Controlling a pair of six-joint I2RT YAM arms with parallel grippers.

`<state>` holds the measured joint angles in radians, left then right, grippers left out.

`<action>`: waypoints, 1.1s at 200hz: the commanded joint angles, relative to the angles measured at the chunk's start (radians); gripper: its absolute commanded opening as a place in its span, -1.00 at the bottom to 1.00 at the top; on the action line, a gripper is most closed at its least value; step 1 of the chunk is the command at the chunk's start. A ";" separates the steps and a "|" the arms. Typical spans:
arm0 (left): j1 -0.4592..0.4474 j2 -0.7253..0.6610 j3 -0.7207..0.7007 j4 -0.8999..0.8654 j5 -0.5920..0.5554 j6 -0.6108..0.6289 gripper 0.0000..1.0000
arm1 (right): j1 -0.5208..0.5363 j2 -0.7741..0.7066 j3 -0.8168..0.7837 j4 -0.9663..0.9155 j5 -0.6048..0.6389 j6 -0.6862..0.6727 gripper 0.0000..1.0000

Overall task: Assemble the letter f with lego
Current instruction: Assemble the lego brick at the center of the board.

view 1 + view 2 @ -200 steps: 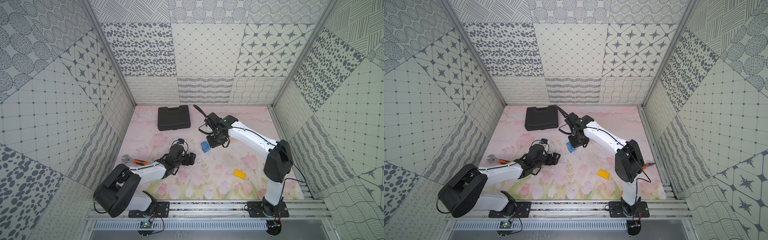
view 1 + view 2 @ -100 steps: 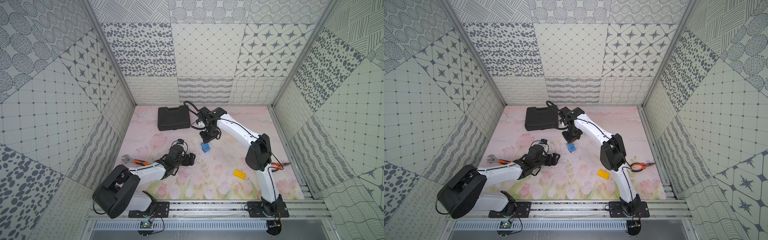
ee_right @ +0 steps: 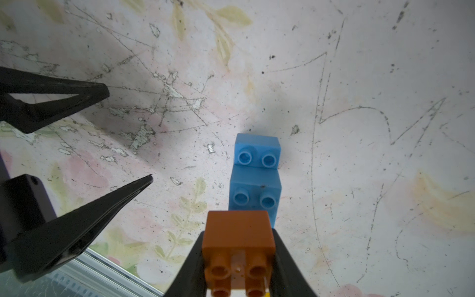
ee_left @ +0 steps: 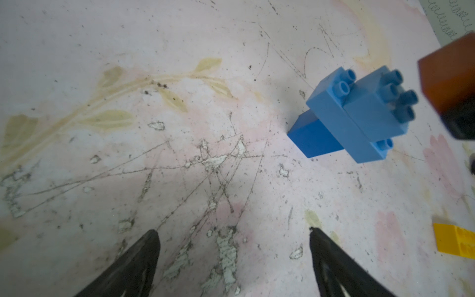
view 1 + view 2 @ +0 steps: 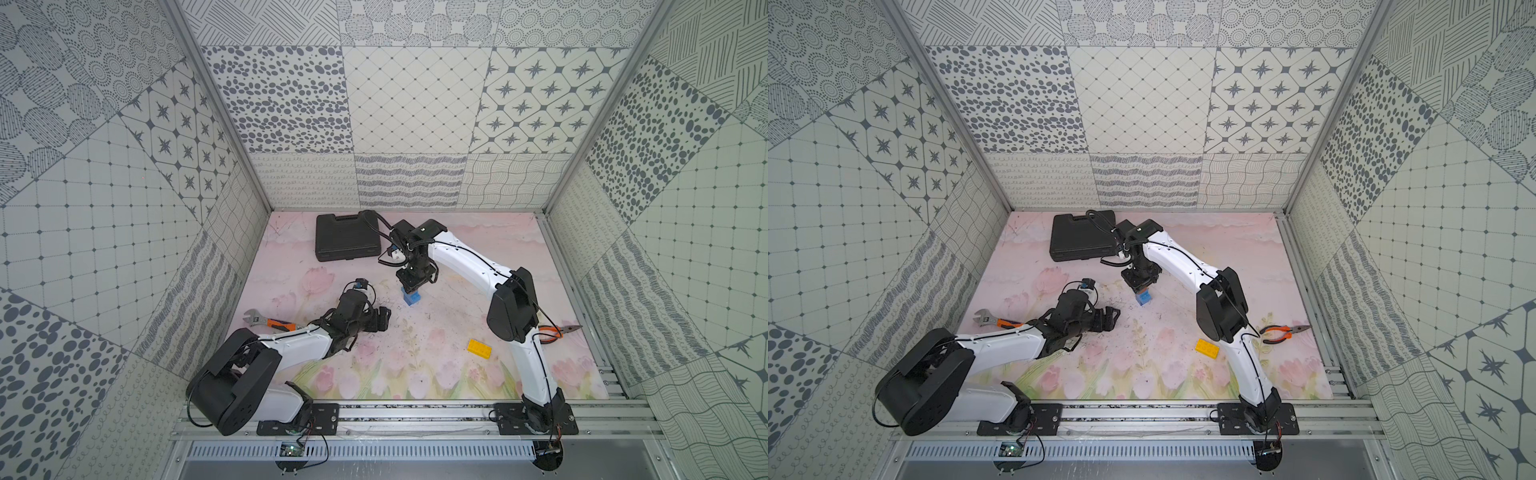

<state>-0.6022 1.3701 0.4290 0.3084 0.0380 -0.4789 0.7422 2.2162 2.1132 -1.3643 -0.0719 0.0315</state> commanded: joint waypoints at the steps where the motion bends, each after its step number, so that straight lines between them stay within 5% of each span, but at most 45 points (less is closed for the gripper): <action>1: -0.004 0.007 -0.003 0.031 -0.006 0.013 0.84 | 0.005 0.006 -0.019 0.033 0.026 -0.021 -0.41; 83: -0.004 -0.015 -0.045 0.131 0.068 0.045 0.87 | 0.003 0.018 -0.019 0.046 0.067 -0.036 -0.41; 220: -0.006 -0.237 -0.182 0.220 0.089 0.097 0.87 | 0.003 0.030 -0.034 0.045 0.049 -0.048 -0.42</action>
<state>-0.6025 1.1629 0.2596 0.4606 0.0990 -0.4267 0.7429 2.2261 2.0991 -1.3270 -0.0151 0.0017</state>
